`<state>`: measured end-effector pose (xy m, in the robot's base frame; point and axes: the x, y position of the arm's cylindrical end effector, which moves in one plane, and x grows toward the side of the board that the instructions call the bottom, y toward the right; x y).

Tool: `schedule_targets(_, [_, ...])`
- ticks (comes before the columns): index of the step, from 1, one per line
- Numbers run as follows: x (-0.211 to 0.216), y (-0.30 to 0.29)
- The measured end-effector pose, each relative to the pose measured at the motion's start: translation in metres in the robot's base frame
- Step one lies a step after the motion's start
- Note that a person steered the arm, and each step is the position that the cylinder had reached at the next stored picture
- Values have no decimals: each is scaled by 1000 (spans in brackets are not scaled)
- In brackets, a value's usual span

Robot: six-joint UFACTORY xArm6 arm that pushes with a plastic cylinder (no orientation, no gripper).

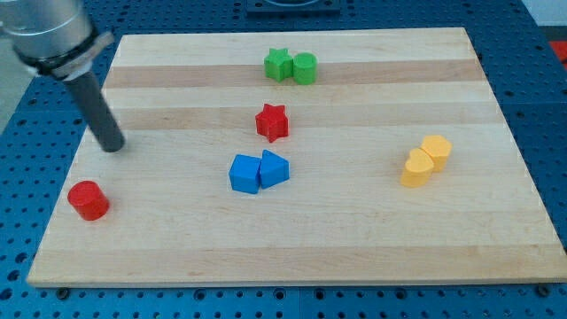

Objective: Move your arm towards the red circle

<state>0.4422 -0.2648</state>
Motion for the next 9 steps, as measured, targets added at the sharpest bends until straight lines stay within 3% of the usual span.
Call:
schedule_targets(2, [35,-40])
schedule_targets(5, [68,-40])
schedule_targets(7, [135,-40])
schedule_targets(9, [98,0])
